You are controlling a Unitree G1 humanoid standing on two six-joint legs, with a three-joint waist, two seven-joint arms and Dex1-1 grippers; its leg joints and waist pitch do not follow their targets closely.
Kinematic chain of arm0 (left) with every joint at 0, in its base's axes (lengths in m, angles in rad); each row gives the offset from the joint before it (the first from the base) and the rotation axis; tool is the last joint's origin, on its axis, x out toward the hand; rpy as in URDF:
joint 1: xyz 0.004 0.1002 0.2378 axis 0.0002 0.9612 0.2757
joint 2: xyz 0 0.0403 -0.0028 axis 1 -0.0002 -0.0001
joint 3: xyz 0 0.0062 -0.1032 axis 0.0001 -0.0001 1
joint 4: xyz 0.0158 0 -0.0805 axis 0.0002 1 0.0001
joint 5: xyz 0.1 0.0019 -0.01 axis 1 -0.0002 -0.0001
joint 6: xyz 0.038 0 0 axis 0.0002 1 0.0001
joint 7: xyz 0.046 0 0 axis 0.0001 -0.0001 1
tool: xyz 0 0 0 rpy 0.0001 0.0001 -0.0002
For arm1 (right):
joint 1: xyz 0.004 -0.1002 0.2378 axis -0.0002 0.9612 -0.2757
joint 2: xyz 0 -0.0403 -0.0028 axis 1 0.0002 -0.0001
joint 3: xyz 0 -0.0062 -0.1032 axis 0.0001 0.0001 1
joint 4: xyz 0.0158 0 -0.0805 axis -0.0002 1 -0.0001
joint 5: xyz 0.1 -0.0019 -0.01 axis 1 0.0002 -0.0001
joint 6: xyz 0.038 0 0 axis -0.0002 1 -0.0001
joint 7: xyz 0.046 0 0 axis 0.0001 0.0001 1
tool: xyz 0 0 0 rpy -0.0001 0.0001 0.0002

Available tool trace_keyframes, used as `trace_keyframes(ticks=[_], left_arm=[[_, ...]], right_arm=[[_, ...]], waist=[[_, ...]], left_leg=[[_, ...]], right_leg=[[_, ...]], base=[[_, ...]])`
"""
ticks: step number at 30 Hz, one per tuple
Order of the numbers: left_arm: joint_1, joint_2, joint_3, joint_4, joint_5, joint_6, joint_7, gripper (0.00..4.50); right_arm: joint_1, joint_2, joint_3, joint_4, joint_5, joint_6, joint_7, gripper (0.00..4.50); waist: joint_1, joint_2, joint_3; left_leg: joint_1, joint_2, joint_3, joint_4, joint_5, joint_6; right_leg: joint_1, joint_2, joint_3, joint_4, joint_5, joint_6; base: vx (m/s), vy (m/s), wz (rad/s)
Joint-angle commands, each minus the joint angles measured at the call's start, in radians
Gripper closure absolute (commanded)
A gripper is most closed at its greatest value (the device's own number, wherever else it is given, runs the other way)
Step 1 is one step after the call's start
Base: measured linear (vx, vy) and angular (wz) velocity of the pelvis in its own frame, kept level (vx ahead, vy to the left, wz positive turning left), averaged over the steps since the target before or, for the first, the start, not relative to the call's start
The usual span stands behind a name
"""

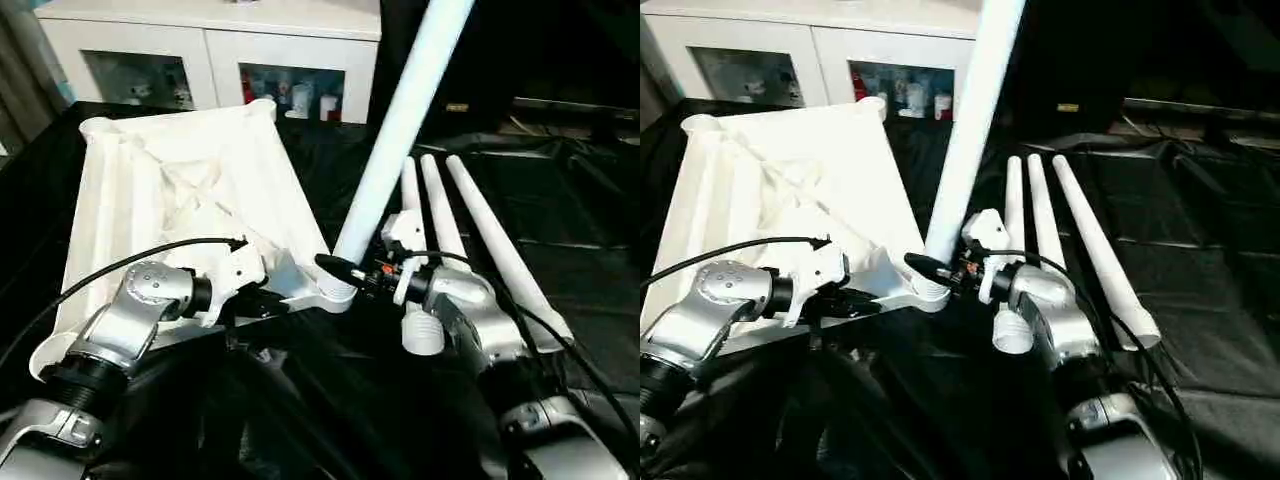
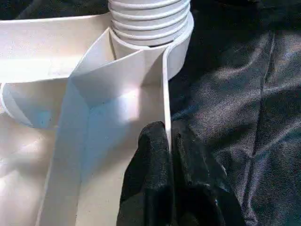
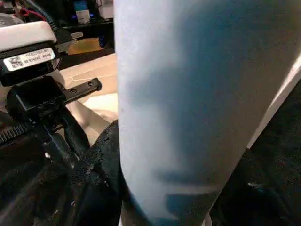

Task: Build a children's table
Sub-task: Insert table leg to table base

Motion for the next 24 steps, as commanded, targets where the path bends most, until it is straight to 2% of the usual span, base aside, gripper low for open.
trace_keyframes(ticks=[1,5,6,8,10,12,16,18,21,22,24], left_arm=[[0.017,0.009,-0.035,-0.003,0.032,0.008,-0.024,4.5],[0.017,0.015,-0.044,-0.013,0.036,0.006,-0.036,4.5],[0.016,0.017,-0.047,-0.018,0.035,0.008,-0.043,4.5],[0.015,0.019,-0.05,-0.021,0.034,0.007,-0.051,4.5],[0.018,0.021,-0.051,-0.026,0.034,0.005,-0.054,4.5],[0.018,0.019,-0.056,-0.026,0.03,-0.001,-0.066,4.5],[0.017,0.014,-0.061,-0.022,0.018,-0.031,-0.092,4.5],[0.017,0.012,-0.06,-0.022,0.008,-0.044,-0.112,4.5],[0.009,0.017,-0.064,-0.021,-0.011,-0.056,-0.166,4.5],[0.004,0.023,-0.07,-0.02,-0.014,-0.057,-0.187,4.5],[-0.003,0.028,-0.075,-0.015,-0.008,-0.053,-0.191,4.5]], right_arm=[[0.045,-0.034,0.085,0.092,-0.12,0.046,0.015,2.59],[0.048,-0.045,0.107,0.096,-0.122,0.041,0.074,2.59],[0.048,-0.048,0.116,0.104,-0.127,0.034,0.092,2.59],[0.048,-0.051,0.125,0.114,-0.132,0.026,0.114,2.59],[0.049,-0.051,0.127,0.115,-0.131,0.025,0.126,2.59],[0.046,-0.051,0.124,0.132,-0.132,0.015,0.134,2.59],[0.048,-0.055,0.117,0.144,-0.126,0.007,0.165,2.59],[0.049,-0.057,0.116,0.145,-0.123,0.002,0.183,2.59],[0.045,-0.062,0.116,0.158,-0.123,-0.024,0.222,2.59],[0.041,-0.062,0.115,0.167,-0.123,-0.034,0.233,2.59],[0.036,-0.06,0.111,0.174,-0.12,-0.035,0.238,2.59]], waist=[[0.0,0.002,-0.02],[0.0,0.001,-0.013],[0.001,0.0,-0.013],[0.001,0.007,-0.009],[-0.001,0.003,-0.008],[-0.001,0.009,-0.003],[-0.002,0.007,0.004],[-0.001,0.008,0.005],[0.0,0.01,0.0],[-0.001,0.009,0.0],[-0.003,0.009,-0.001]], left_leg=[[0.022,0.075,-0.05,-0.088,-0.418,-0.019],[0.026,0.076,-0.048,-0.09,-0.431,-0.023],[0.025,0.076,-0.048,-0.09,-0.427,-0.021],[0.023,0.077,-0.047,-0.093,-0.422,-0.022],[0.02,0.076,-0.045,-0.094,-0.421,-0.02],[0.023,0.076,-0.045,-0.094,-0.433,-0.021],[0.023,0.076,-0.046,-0.096,-0.437,-0.014],[0.025,0.077,-0.046,-0.097,-0.431,-0.013],[0.024,0.078,-0.039,-0.098,-0.373,-0.001],[0.02,0.078,-0.038,-0.098,-0.343,0.008],[0.017,0.078,-0.037,-0.097,-0.314,0.018]], right_leg=[[-0.003,-0.098,0.063,-0.112,-0.502,-0.149],[-0.011,-0.096,0.066,-0.114,-0.486,-0.148],[-0.009,-0.096,0.067,-0.113,-0.474,-0.15],[-0.009,-0.091,0.065,-0.107,-0.41,-0.166],[-0.006,-0.088,0.065,-0.104,-0.375,-0.178],[-0.009,-0.089,0.066,-0.106,-0.375,-0.183],[-0.008,-0.093,0.068,-0.113,-0.434,-0.173],[-0.009,-0.094,0.069,-0.115,-0.434,-0.171],[-0.002,-0.087,0.065,-0.107,-0.321,-0.193],[0.002,-0.084,0.063,-0.102,-0.264,-0.208],[0.006,-0.084,0.06,-0.096,-0.217,-0.221]], base=[[0.0,0.0,0.0],[0.0,0.0,0.0],[0.0,0.0,0.0],[0.0,0.0,0.0],[0.0,0.0,0.0],[0.0,0.0,0.0],[0.0,0.0,0.0],[0.0,0.0,0.0],[0.0,0.0,0.0],[0.0,0.0,0.0],[0.0,0.0,0.0]])
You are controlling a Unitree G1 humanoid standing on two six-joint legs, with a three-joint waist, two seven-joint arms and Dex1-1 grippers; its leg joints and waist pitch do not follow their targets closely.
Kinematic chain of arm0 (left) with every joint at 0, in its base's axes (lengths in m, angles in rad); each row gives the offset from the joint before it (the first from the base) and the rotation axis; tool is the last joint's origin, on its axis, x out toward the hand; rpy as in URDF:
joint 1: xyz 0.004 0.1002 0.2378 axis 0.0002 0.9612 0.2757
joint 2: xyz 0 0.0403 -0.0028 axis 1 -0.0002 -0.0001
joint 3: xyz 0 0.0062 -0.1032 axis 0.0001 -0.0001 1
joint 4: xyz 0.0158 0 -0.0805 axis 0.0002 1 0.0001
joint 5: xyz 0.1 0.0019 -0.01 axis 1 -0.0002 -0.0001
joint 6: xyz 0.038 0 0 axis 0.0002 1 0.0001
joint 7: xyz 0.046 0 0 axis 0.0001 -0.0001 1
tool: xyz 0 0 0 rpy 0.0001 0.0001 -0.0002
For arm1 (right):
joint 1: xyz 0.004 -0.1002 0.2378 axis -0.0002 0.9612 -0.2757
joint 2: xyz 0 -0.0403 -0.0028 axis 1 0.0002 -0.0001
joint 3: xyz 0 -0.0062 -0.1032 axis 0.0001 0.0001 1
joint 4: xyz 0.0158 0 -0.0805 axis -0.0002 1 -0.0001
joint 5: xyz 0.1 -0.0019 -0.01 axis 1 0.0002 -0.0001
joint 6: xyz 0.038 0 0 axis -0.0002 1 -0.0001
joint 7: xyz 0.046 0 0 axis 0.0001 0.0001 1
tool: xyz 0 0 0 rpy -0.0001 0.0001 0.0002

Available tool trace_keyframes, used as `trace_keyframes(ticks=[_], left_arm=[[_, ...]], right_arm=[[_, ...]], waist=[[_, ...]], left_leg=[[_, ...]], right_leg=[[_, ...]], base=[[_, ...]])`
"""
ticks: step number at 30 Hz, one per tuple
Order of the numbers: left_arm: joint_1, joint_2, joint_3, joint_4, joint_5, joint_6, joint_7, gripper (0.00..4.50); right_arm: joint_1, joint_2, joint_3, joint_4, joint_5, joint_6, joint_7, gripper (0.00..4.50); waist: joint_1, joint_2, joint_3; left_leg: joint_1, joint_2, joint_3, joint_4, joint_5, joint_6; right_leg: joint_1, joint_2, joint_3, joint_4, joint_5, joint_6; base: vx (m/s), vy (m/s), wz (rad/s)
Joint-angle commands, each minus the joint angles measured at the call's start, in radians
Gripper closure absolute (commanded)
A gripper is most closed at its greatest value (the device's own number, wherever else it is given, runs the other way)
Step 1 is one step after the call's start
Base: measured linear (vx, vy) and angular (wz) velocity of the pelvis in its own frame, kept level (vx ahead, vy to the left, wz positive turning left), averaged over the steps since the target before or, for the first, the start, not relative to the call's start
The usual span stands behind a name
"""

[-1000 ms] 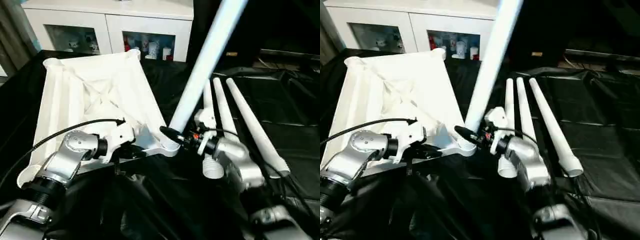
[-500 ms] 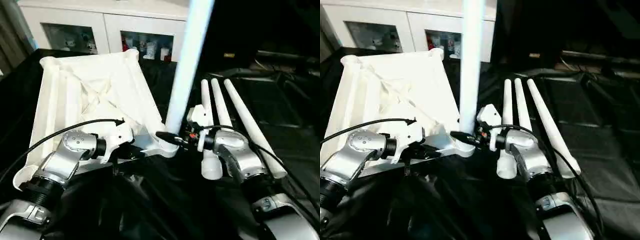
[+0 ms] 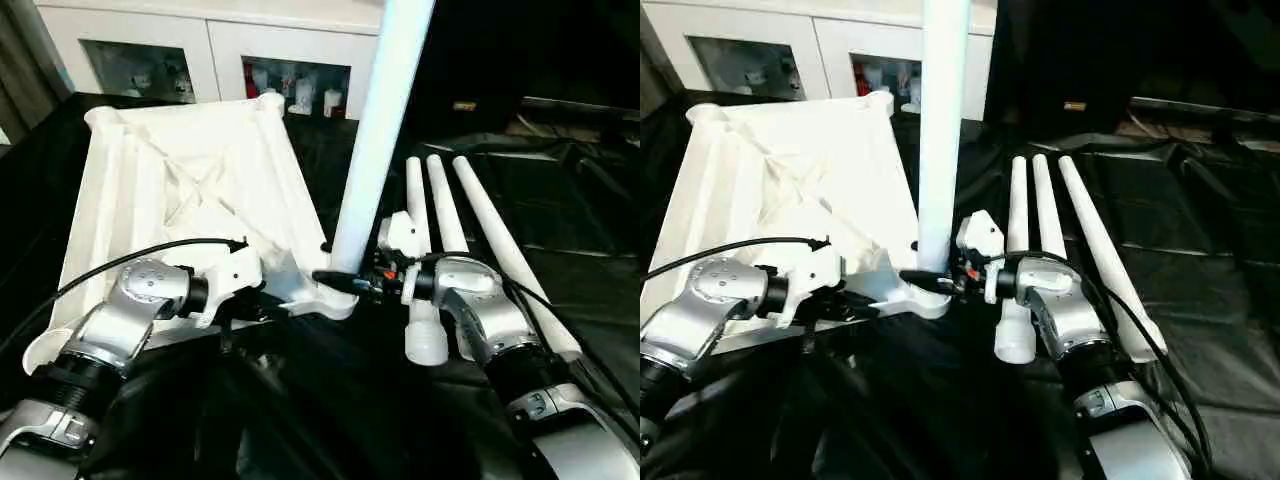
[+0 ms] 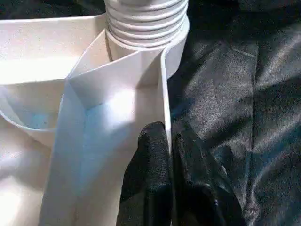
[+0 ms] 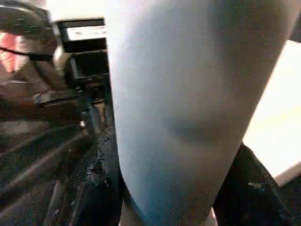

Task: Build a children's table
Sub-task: Insert table leg to table base, then rotate leg to tighten

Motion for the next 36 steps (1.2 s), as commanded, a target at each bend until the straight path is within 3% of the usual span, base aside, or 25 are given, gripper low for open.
trace_keyframes(ticks=[1,4,6,8,10,14,16,19,21,23,25,27,29,34,36], left_arm=[[-0.007,-0.003,-0.071,0.009,0.021,-0.018,-0.072,4.5],[-0.02,-0.013,-0.059,0.022,0.027,-0.013,-0.045,4.5],[-0.023,-0.022,-0.046,0.024,0.019,0.0,-0.033,4.5],[-0.023,-0.026,-0.038,0.018,0.011,0.009,-0.033,4.5],[-0.023,-0.027,-0.033,0.013,0.006,0.016,-0.037,4.5],[-0.024,-0.027,-0.029,0.009,0.005,0.019,-0.035,4.5],[-0.023,-0.03,-0.017,-0.008,0.0,0.034,-0.023,4.5],[-0.027,-0.035,-0.006,-0.019,0.025,0.071,0.031,4.5],[-0.033,-0.04,-0.002,-0.02,0.044,0.095,0.069,4.5],[-0.044,-0.062,0.015,-0.038,0.055,0.176,0.138,4.5],[-0.048,-0.072,0.019,-0.05,0.06,0.21,0.164,4.5],[-0.051,-0.087,0.021,-0.067,0.076,0.253,0.204,4.5],[-0.055,-0.128,0.026,-0.109,0.105,0.353,0.293,4.5],[-0.063,-0.23,0.024,-0.182,0.154,0.536,0.456,4.5],[-0.063,-0.242,0.021,-0.192,0.158,0.557,0.473,4.5]], right_arm=[[0.068,-0.012,0.07,0.152,-0.079,0.056,0.008,2.59],[0.066,-0.003,0.062,0.158,-0.078,0.056,-0.004,2.59],[0.067,0.005,0.055,0.159,-0.075,0.059,-0.018,2.59],[0.07,0.008,0.052,0.161,-0.076,0.054,-0.017,2.59],[0.074,0.013,0.049,0.167,-0.08,0.043,-0.017,2.59],[0.07,0.022,0.038,0.18,-0.086,0.035,-0.061,2.59],[0.051,0.044,0.013,0.212,-0.108,0.029,-0.197,2.59],[0.042,0.07,-0.005,0.224,-0.124,0.052,-0.317,2.59],[0.042,0.085,-0.014,0.224,-0.125,0.068,-0.366,2.59],[0.038,0.125,-0.031,0.232,-0.136,0.094,-0.497,2.59],[0.034,0.144,-0.038,0.241,-0.14,0.105,-0.556,2.59],[0.017,0.173,-0.05,0.269,-0.142,0.113,-0.638,2.59],[-0.02,0.222,-0.064,0.316,-0.148,0.132,-0.786,2.59],[-0.079,0.309,-0.101,0.368,-0.134,0.173,-0.943,2.59],[-0.085,0.317,-0.104,0.37,-0.137,0.179,-0.964,2.59]], waist=[[-0.005,0.014,-0.014],[-0.007,0.016,-0.013],[-0.007,0.016,-0.009],[-0.005,0.015,-0.003],[-0.005,0.016,-0.001],[-0.007,0.017,0.003],[-0.01,0.019,0.008],[-0.017,0.015,0.013],[-0.019,0.015,0.02],[-0.019,0.016,0.026],[-0.025,0.016,0.03],[-0.032,0.018,0.03],[-0.04,0.022,0.039],[-0.046,0.021,0.047],[-0.047,0.02,0.051]], left_leg=[[0.016,0.08,-0.036,-0.075,-0.297,0.026],[0.015,0.081,-0.036,-0.076,-0.297,0.026],[0.018,0.082,-0.036,-0.079,-0.341,0.014],[0.024,0.083,-0.041,-0.083,-0.404,-0.006],[0.023,0.085,-0.044,-0.085,-0.414,-0.013],[0.022,0.086,-0.045,-0.09,-0.417,-0.018],[0.021,0.085,-0.046,-0.092,-0.434,-0.027],[0.013,0.083,-0.059,-0.099,-0.468,-0.041],[0.019,0.084,-0.063,-0.101,-0.511,-0.049],[0.025,0.084,-0.069,-0.103,-0.55,-0.055],[0.022,0.081,-0.075,-0.108,-0.57,-0.065],[0.018,0.079,-0.079,-0.113,-0.573,-0.068],[0.026,0.078,-0.08,-0.115,-0.619,-0.08],[0.028,0.071,-0.093,-0.118,-0.692,-0.082],[0.032,0.067,-0.096,-0.117,-0.72,-0.079]], right_leg=[[0.006,-0.084,0.058,-0.079,-0.182,-0.228],[0.009,-0.084,0.057,-0.078,-0.169,-0.24],[0.006,-0.089,0.059,-0.085,-0.239,-0.234],[-0.002,-0.096,0.065,-0.097,-0.368,-0.21],[-0.004,-0.098,0.068,-0.101,-0.399,-0.198],[-0.006,-0.094,0.068,-0.098,-0.365,-0.198],[-0.01,-0.097,0.07,-0.1,-0.386,-0.202],[-0.007,-0.103,0.068,-0.105,-0.501,-0.163],[-0.018,-0.104,0.071,-0.113,-0.574,-0.139],[-0.027,-0.108,0.074,-0.121,-0.648,-0.11],[-0.024,-0.107,0.069,-0.122,-0.67,-0.1],[-0.018,-0.106,0.063,-0.124,-0.658,-0.093],[-0.033,-0.102,0.066,-0.127,-0.651,-0.101],[-0.034,-0.098,0.058,-0.133,-0.672,-0.072],[-0.041,-0.096,0.057,-0.139,-0.681,-0.063]], base=[[0.0,0.0,0.0],[0.0,0.0,0.0],[0.0,0.0,0.0],[0.0,0.0,0.0],[0.0,0.0,0.0],[0.0,0.0,0.0],[0.0,0.0,0.0],[0.0,0.0,0.0],[0.0,0.0,0.0],[0.0,0.0,0.0],[0.0,0.0,0.0],[-0.019,0.011,-0.09],[0.0,0.0,0.0],[0.0,0.0,0.0],[0.0,0.0,0.0]])
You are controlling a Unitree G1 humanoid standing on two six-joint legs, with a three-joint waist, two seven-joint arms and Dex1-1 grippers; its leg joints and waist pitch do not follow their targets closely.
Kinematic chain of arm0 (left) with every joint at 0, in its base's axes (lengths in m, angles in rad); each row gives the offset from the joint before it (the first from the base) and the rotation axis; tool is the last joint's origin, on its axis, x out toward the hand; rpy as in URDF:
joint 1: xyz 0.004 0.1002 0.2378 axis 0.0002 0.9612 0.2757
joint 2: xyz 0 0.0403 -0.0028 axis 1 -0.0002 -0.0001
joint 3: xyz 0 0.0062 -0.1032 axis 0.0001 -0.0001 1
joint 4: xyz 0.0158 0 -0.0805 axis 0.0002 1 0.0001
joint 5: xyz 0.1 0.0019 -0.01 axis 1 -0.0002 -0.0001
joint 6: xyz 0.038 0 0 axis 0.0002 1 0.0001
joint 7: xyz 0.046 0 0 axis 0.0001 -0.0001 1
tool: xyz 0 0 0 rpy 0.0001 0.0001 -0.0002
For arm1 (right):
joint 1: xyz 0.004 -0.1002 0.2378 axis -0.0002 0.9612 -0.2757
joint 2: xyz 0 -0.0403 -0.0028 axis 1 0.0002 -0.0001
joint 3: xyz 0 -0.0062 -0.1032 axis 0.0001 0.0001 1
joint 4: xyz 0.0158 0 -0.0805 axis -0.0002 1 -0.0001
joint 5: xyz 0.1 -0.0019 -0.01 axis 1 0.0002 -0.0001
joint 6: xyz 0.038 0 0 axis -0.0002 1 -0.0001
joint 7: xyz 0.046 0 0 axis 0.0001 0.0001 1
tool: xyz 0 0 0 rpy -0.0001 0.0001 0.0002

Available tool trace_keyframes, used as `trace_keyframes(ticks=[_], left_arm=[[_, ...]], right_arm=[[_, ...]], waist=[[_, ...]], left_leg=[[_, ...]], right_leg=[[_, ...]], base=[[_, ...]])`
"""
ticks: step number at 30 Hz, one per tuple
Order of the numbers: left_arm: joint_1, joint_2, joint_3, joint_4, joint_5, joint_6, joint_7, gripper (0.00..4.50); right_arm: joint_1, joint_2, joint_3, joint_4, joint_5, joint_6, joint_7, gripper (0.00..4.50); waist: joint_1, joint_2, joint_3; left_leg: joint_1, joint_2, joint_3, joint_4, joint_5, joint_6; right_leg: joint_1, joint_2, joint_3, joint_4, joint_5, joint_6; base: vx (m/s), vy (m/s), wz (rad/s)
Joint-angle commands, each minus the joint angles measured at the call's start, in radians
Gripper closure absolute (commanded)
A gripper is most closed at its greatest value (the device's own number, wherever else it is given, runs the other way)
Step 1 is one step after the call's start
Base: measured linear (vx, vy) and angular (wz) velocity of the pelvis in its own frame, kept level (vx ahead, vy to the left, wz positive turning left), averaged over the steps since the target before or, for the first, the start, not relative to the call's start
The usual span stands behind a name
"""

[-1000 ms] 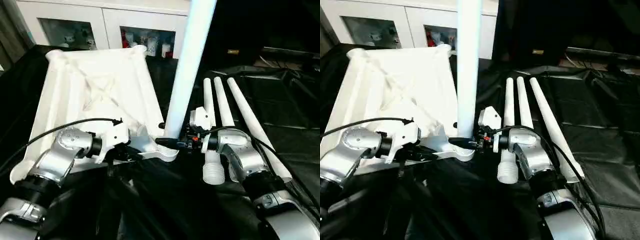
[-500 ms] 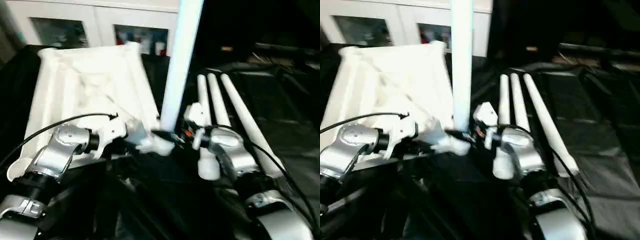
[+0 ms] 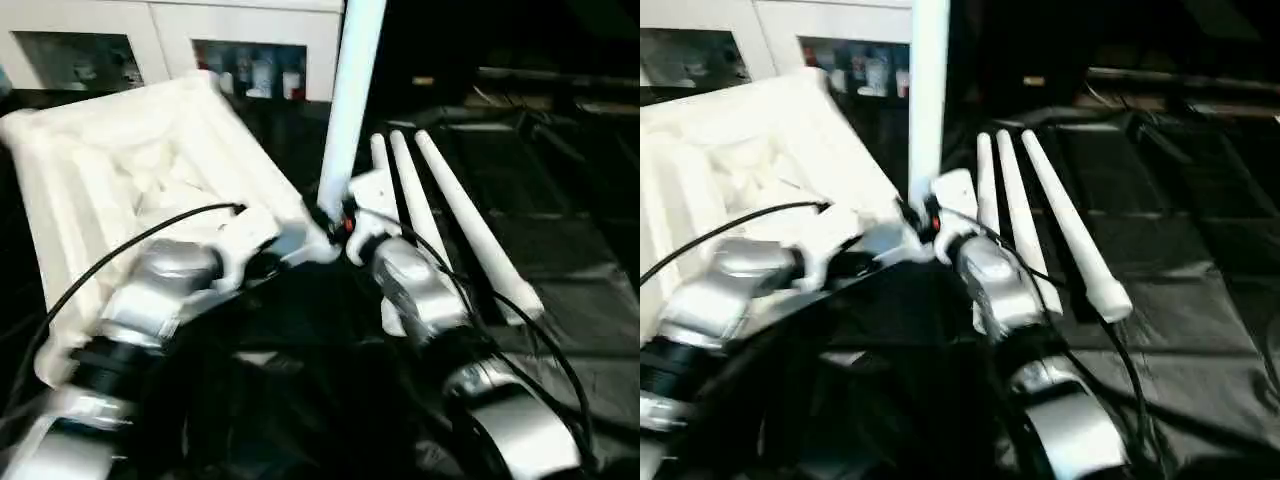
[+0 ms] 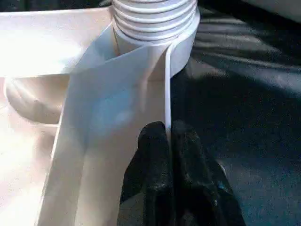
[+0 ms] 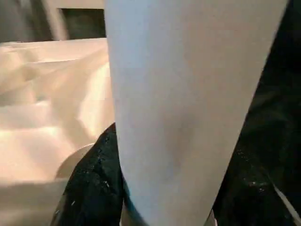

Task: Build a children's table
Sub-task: Rotate leg to tighten

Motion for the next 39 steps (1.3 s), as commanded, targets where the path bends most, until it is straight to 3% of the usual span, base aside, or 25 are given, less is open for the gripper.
trace_keyframes(ticks=[1,7,12,14,17,19,20,21,24,26,30,32,33,35,37,39], left_arm=[[0.005,-0.057,-0.048,-0.014,0.004,0.064,0.046,4.5],[0.0,-0.098,-0.06,-0.016,0.023,0.107,0.097,4.5],[-0.003,-0.091,-0.058,-0.034,0.025,0.135,0.103,4.5],[-0.003,-0.082,-0.055,-0.035,0.026,0.137,0.101,4.5],[-0.001,-0.069,-0.056,-0.035,0.026,0.131,0.092,4.5],[0.001,-0.061,-0.06,-0.04,0.022,0.127,0.082,4.5],[0.004,-0.055,-0.062,-0.044,0.02,0.125,0.075,4.5],[0.006,-0.051,-0.063,-0.047,0.018,0.122,0.069,4.5],[0.007,-0.037,-0.069,-0.05,0.015,0.108,0.05,4.5],[0.006,-0.027,-0.072,-0.048,0.013,0.1,0.037,4.5],[0.008,-0.005,-0.071,-0.052,0.001,0.081,0.008,4.5],[0.012,0.014,-0.074,-0.061,-0.006,0.053,-0.019,4.5],[0.016,0.027,-0.074,-0.067,-0.012,0.02,-0.041,4.5],[0.026,0.045,-0.071,-0.077,-0.029,-0.012,-0.079,4.5],[0.041,0.072,-0.07,-0.09,-0.052,-0.063,-0.138,4.5],[0.05,0.087,-0.065,-0.093,-0.07,-0.106,-0.175,4.5]], right_arm=[[0.076,0.028,0.028,0.179,-0.035,0.146,-0.041,2.59],[0.057,0.054,0.033,0.214,-0.055,0.121,-0.074,2.59],[0.053,0.065,0.022,0.221,-0.064,0.12,-0.08,2.59],[0.047,0.072,0.021,0.224,-0.065,0.117,-0.065,2.59],[0.043,0.08,0.019,0.228,-0.064,0.116,-0.055,2.59],[0.042,0.083,0.012,0.224,-0.056,0.113,-0.043,2.59],[0.042,0.083,0.005,0.22,-0.049,0.109,-0.037,2.03],[0.041,0.082,-0.001,0.216,-0.046,0.104,-0.035,2.03],[0.034,0.076,-0.015,0.204,-0.034,0.093,-0.016,1.82],[0.03,0.069,-0.015,0.194,-0.034,0.081,0.007,1.46],[0.028,0.055,-0.016,0.141,-0.018,0.054,0.087,1.22],[0.031,0.039,-0.019,0.1,-0.01,0.05,0.125,1.01],[0.038,0.024,-0.018,0.061,0.0,0.054,0.166,0.97],[0.055,-0.006,-0.007,-0.002,0.009,0.064,0.23,0.81],[0.082,-0.064,0.044,-0.082,-0.017,0.066,0.312,0.54],[0.103,-0.107,0.063,-0.146,-0.011,0.081,0.382,0.54]], waist=[[-0.009,0.017,-0.003],[-0.009,0.014,0.003],[-0.009,0.016,-0.001],[-0.006,0.016,-0.001],[-0.007,0.015,-0.001],[-0.005,0.017,-0.002],[-0.004,0.019,-0.003],[-0.005,0.019,-0.004],[-0.002,0.021,-0.007],[-0.003,0.022,-0.01],[0.003,0.021,-0.017],[0.006,0.013,-0.027],[0.009,0.014,-0.03],[0.014,0.016,-0.028],[0.016,0.012,-0.035],[0.019,0.002,-0.044]], left_leg=[[0.03,0.082,-0.067,-0.098,-0.728,-0.077],[0.031,0.074,-0.073,-0.098,-0.758,-0.059],[0.024,0.077,-0.074,-0.108,-0.749,-0.063],[0.029,0.076,-0.07,-0.106,-0.739,-0.062],[0.023,0.076,-0.07,-0.106,-0.717,-0.056],[0.027,0.078,-0.068,-0.105,-0.707,-0.056],[0.028,0.078,-0.066,-0.104,-0.701,-0.057],[0.027,0.078,-0.066,-0.104,-0.693,-0.056],[0.026,0.081,-0.06,-0.103,-0.651,-0.057],[0.018,0.081,-0.055,-0.101,-0.582,-0.054],[0.022,0.082,-0.041,-0.092,-0.487,-0.034],[0.011,0.082,-0.036,-0.087,-0.377,-0.004],[0.014,0.083,-0.033,-0.084,-0.349,0.007],[0.024,0.085,-0.019,-0.076,-0.338,0.035],[0.016,0.085,-0.012,-0.071,-0.286,0.043],[0.012,0.084,0.0,-0.059,-0.205,0.061]], right_leg=[[-0.027,-0.097,0.056,-0.102,-0.67,-0.066],[-0.031,-0.099,0.05,-0.11,-0.701,-0.041],[-0.021,-0.098,0.051,-0.102,-0.606,-0.058],[-0.028,-0.099,0.058,-0.104,-0.586,-0.062],[-0.022,-0.102,0.059,-0.102,-0.577,-0.068],[-0.024,-0.101,0.062,-0.102,-0.563,-0.071],[-0.025,-0.102,0.063,-0.102,-0.548,-0.076],[-0.022,-0.102,0.064,-0.1,-0.535,-0.08],[-0.018,-0.1,0.065,-0.095,-0.459,-0.105],[-0.007,-0.098,0.065,-0.084,-0.366,-0.135],[-0.002,-0.102,0.07,-0.081,-0.303,-0.17],[0.016,-0.102,0.066,-0.071,-0.232,-0.19],[0.016,-0.1,0.065,-0.07,-0.211,-0.198],[0.005,-0.098,0.066,-0.078,-0.261,-0.213],[0.012,-0.096,0.06,-0.074,-0.255,-0.218],[0.016,-0.091,0.058,-0.061,-0.179,-0.225]], base=[[0.0,0.0,0.0],[0.0,0.0,0.0],[0.0,0.0,0.0],[0.0,0.0,0.0],[0.0,0.0,0.0],[0.0,0.0,0.0],[0.0,0.0,0.0],[0.0,0.0,0.0],[0.0,0.0,0.0],[0.0,0.0,0.0],[0.0,0.0,0.0],[0.0,0.0,0.0],[0.0,0.0,0.0],[0.015,-0.031,0.08],[0.046,-0.065,0.12],[0.069,-0.053,0.09]])
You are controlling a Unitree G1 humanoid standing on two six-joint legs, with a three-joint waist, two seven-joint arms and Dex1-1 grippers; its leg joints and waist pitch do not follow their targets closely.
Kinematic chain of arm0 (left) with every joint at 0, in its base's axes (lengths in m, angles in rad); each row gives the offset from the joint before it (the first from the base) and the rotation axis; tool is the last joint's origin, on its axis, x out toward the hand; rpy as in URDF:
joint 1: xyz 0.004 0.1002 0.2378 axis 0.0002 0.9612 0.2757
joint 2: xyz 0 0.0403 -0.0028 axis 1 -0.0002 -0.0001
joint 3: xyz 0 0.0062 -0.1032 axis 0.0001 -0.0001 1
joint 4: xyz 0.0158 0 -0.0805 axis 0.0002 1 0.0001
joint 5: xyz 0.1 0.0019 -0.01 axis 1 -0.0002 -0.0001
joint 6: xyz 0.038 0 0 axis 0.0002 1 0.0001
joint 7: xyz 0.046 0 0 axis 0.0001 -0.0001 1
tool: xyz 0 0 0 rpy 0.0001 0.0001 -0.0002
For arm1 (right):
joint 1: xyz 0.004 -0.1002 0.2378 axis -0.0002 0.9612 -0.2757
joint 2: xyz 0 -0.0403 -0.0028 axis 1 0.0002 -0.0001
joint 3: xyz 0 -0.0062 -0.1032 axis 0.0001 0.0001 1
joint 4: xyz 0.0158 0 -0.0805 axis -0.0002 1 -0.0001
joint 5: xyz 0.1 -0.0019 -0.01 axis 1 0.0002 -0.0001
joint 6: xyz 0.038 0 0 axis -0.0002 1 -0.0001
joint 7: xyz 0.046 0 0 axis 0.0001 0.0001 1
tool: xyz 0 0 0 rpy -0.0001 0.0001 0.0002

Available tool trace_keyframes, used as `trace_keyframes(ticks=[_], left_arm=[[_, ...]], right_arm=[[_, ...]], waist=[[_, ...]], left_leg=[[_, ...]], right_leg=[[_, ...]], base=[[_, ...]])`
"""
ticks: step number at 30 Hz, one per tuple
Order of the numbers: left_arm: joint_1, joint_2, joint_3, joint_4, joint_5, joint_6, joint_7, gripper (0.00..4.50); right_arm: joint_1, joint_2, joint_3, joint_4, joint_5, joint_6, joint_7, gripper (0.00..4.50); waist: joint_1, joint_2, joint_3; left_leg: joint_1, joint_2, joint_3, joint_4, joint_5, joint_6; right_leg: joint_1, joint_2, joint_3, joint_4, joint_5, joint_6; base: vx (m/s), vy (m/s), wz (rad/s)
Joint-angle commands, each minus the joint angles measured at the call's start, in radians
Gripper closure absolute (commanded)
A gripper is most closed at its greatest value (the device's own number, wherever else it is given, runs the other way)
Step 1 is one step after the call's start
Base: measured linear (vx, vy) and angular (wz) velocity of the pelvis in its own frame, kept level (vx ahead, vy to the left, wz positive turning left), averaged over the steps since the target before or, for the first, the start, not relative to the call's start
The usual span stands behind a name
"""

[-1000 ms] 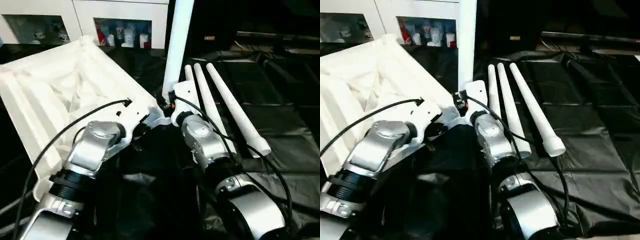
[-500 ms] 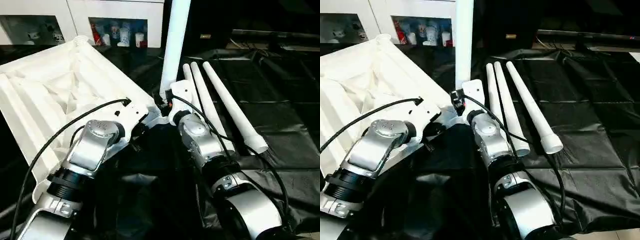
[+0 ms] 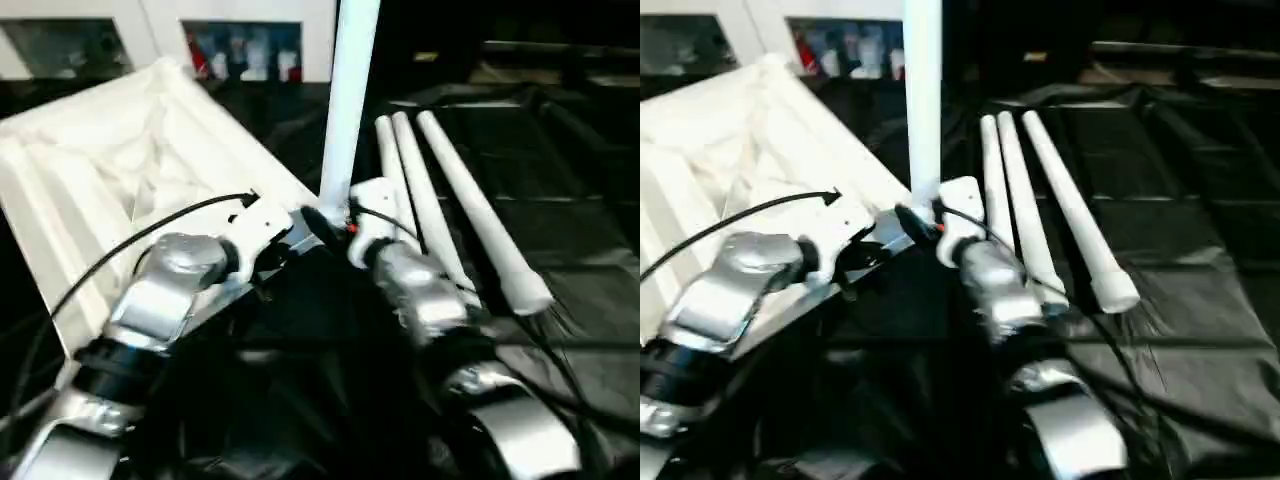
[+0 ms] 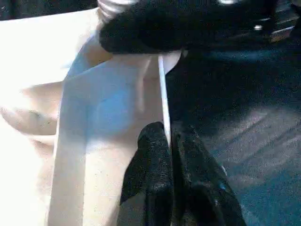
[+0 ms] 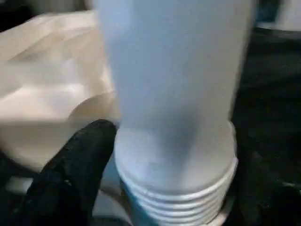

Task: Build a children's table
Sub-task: Rotate leg to tighten

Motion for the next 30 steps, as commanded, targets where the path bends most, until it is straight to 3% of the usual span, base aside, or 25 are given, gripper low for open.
trace_keyframes(ticks=[1,2,3,4,5,6,7,8,10,12,14,18,20,21,22,24,26,28,30], left_arm=[[0.035,0.006,-0.054,0.001,-0.041,-0.084,-0.107,4.5],[0.035,0.006,-0.054,0.001,-0.041,-0.084,-0.107,4.5],[0.039,0.012,-0.054,0.001,-0.046,-0.108,-0.121,4.5],[0.049,0.027,-0.054,0.008,-0.048,-0.128,-0.134,4.5],[0.052,0.032,-0.054,0.013,-0.048,-0.139,-0.137,4.5],[0.053,0.035,-0.055,0.016,-0.048,-0.148,-0.139,4.5],[0.059,0.041,-0.055,0.025,-0.05,-0.162,-0.147,4.5],[0.066,0.05,-0.056,0.037,-0.052,-0.191,-0.162,4.5],[0.081,0.064,-0.054,0.049,-0.06,-0.222,-0.185,4.5],[0.091,0.073,-0.052,0.053,-0.068,-0.24,-0.207,4.5],[0.097,0.079,-0.051,0.056,-0.074,-0.253,-0.225,4.5],[0.101,0.09,-0.055,0.066,-0.078,-0.277,-0.246,4.5],[0.102,0.092,-0.055,0.066,-0.08,-0.279,-0.25,4.5],[0.102,0.094,-0.056,0.067,-0.082,-0.283,-0.253,4.5],[0.101,0.096,-0.057,0.073,-0.083,-0.289,-0.256,4.5],[0.099,0.095,-0.056,0.081,-0.08,-0.298,-0.261,4.5],[0.097,0.094,-0.055,0.087,-0.08,-0.302,-0.263,4.5],[0.095,0.095,-0.054,0.088,-0.081,-0.304,-0.263,4.5],[0.095,0.095,-0.053,0.088,-0.081,-0.304,-0.262,4.5]], right_arm=[[0.041,-0.042,0.058,-0.079,0.005,0.054,0.138,0.54],[0.041,-0.042,0.058,-0.079,0.005,0.054,0.138,0.54],[0.05,-0.062,0.066,-0.106,0.011,0.06,0.175,0.54],[0.079,-0.126,0.09,-0.18,0.023,0.076,0.274,0.54],[0.088,-0.145,0.095,-0.201,0.025,0.079,0.303,0.54],[0.093,-0.156,0.099,-0.213,0.027,0.081,0.321,0.54],[0.1,-0.175,0.097,-0.234,0.03,0.091,0.344,0.54],[0.108,-0.197,0.097,-0.258,0.037,0.1,0.367,0.54],[0.117,-0.232,0.092,-0.293,0.054,0.117,0.404,0.54],[0.123,-0.252,0.088,-0.319,0.067,0.135,0.431,0.54],[0.128,-0.268,0.088,-0.34,0.075,0.149,0.452,0.54],[0.13,-0.28,0.083,-0.35,0.075,0.145,0.474,0.54],[0.13,-0.282,0.081,-0.354,0.075,0.147,0.479,0.54],[0.13,-0.285,0.081,-0.358,0.076,0.147,0.479,0.54],[0.132,-0.292,0.082,-0.364,0.079,0.146,0.487,0.54],[0.135,-0.303,0.081,-0.371,0.081,0.15,0.496,0.54],[0.137,-0.307,0.078,-0.372,0.082,0.155,0.503,0.54],[0.138,-0.31,0.079,-0.366,0.077,0.15,0.508,0.54],[0.146,-0.317,0.09,-0.359,0.064,0.136,0.521,0.54]], waist=[[0.003,0.004,-0.065],[0.006,0.003,-0.078],[0.008,0.002,-0.084],[0.009,-0.001,-0.089],[0.012,-0.006,-0.093],[0.013,-0.004,-0.097],[0.012,-0.008,-0.1],[0.011,-0.008,-0.104],[0.012,-0.011,-0.109],[0.011,-0.007,-0.103],[0.01,-0.006,-0.099],[0.007,-0.007,-0.093],[0.008,-0.005,-0.091],[0.009,-0.005,-0.092],[0.01,-0.006,-0.101],[0.011,-0.007,-0.108],[0.012,-0.01,-0.118],[0.014,-0.012,-0.121],[0.016,-0.013,-0.125]], left_leg=[[0.024,0.076,-0.021,-0.045,-0.172,0.081],[0.017,0.074,-0.019,-0.035,-0.085,0.103],[0.02,0.072,-0.014,-0.028,-0.041,0.115],[0.022,0.066,-0.006,-0.012,0.034,0.142],[0.017,0.061,-0.005,0.002,0.086,0.17],[0.017,0.06,-0.004,0.007,0.103,0.181],[0.008,0.058,-0.003,0.014,0.122,0.196],[0.0,0.058,-0.008,0.016,0.126,0.203],[-0.005,0.059,-0.013,0.019,0.112,0.205],[-0.009,0.063,-0.017,0.017,0.063,0.198],[-0.004,0.071,-0.02,0.01,-0.026,0.162],[0.001,0.074,-0.022,0.0,-0.136,0.098],[0.007,0.075,-0.022,-0.004,-0.17,0.066],[0.008,0.075,-0.022,-0.005,-0.168,0.063],[0.009,0.073,-0.022,-0.002,-0.153,0.059],[0.006,0.07,-0.022,0.003,-0.101,0.073],[0.002,0.065,-0.021,0.013,-0.038,0.107],[-0.002,0.062,-0.02,0.018,-0.021,0.128],[-0.004,0.063,-0.021,0.02,-0.032,0.134]], right_leg=[[0.024,-0.08,0.06,-0.056,-0.184,-0.217],[0.038,-0.075,0.055,-0.034,-0.065,-0.242],[0.037,-0.07,0.054,-0.025,0.014,-0.255],[0.032,-0.06,0.056,-0.005,0.183,-0.279],[0.038,-0.05,0.056,0.014,0.318,-0.284],[0.037,-0.05,0.057,0.022,0.374,-0.29],[0.04,-0.047,0.056,0.032,0.45,-0.297],[0.047,-0.05,0.052,0.037,0.463,-0.3],[0.054,-0.051,0.047,0.038,0.425,-0.295],[0.049,-0.056,0.046,0.031,0.326,-0.292],[0.047,-0.063,0.045,0.016,0.119,-0.286],[0.041,-0.072,0.049,-0.004,-0.121,-0.266],[0.039,-0.075,0.051,-0.012,-0.189,-0.251],[0.039,-0.075,0.051,-0.011,-0.19,-0.249],[0.044,-0.075,0.051,-0.008,-0.169,-0.249],[0.047,-0.071,0.049,0.003,-0.087,-0.257],[0.052,-0.068,0.047,0.016,0.032,-0.273],[0.055,-0.067,0.046,0.02,0.078,-0.281],[0.056,-0.07,0.045,0.019,0.066,-0.283]], base=[[0.076,-0.05,0.1],[0.092,-0.044,0.07],[0.097,-0.034,0.08],[0.097,-0.034,0.08],[0.091,-0.018,0.17],[0.071,-0.007,0.18],[0.071,-0.007,0.18],[0.0,0.0,0.0],[0.0,0.0,0.0],[0.0,0.0,0.0],[-0.025,-0.003,0.0],[-0.058,0.0,0.02],[-0.029,0.006,0.01],[0.0,0.0,0.0],[0.0,0.0,0.0],[0.0,0.0,0.0],[0.0,0.0,0.0],[0.0,0.0,0.0],[0.0,0.0,0.0]])
